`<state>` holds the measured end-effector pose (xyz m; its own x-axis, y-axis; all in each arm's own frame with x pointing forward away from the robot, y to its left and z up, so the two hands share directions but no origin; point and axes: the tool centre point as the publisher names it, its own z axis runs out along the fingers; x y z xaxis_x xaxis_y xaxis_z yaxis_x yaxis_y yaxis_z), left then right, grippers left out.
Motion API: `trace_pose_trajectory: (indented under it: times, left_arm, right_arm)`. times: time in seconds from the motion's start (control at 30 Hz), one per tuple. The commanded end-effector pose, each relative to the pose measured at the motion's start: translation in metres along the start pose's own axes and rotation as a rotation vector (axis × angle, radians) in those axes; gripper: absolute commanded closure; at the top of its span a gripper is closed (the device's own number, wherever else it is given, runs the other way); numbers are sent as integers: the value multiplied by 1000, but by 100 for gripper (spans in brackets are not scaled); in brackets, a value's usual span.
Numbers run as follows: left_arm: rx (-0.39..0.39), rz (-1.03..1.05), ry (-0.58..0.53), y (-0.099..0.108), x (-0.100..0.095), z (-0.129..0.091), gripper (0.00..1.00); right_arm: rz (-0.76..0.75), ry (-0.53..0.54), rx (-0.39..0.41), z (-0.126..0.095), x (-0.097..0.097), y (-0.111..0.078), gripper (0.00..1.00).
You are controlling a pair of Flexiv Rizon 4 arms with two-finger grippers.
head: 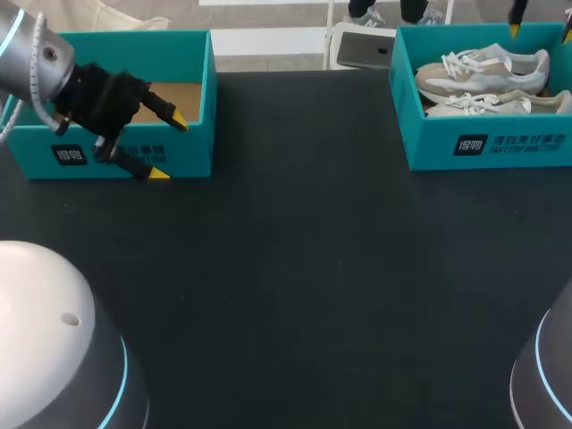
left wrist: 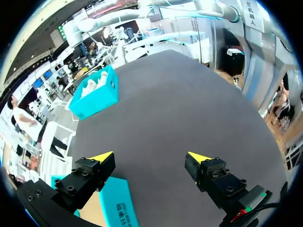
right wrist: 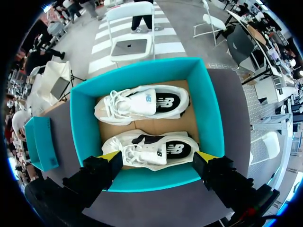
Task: Take the shoe out of the shoebox, open the shoe tongue, remove and reinsert the insole, then place the shoe into the shoebox
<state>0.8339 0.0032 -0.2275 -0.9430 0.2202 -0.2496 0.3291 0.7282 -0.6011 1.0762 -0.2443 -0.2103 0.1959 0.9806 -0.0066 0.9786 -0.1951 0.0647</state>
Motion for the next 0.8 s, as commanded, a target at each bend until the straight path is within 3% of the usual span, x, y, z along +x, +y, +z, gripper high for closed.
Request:
trace_pose_trajectory:
  times: [0.03,0.07,0.13,0.3,0.43,0.63,0.8]
  left_arm:
    - [-283,-444,-177,-20,-2,-8,0]
    - [-310,-546,-154,-21,-8,-9,0]
    - [-373,-689,-238,-23,-18,-9,0]
    - [-417,-917,-470,-29,-36,-12,0]
    - [-430,-1126,-556,-28,-51,-18,0]
    - [-440,-1376,-758,-7,-68,-36,0]
    - [-451,-1517,-808,14,-83,-51,0]
  right_arm:
    - [-6,-14,43,-3,7,-12,0]
    - [-17,-15,60,-4,9,-16,0]
    - [-11,-15,74,-6,11,-24,0]
    - [-4,12,101,-15,18,-44,0]
    - [7,29,93,-24,24,-62,0]
    - [3,16,98,-30,28,-85,0]
    - [-7,1,104,-31,29,-101,0]
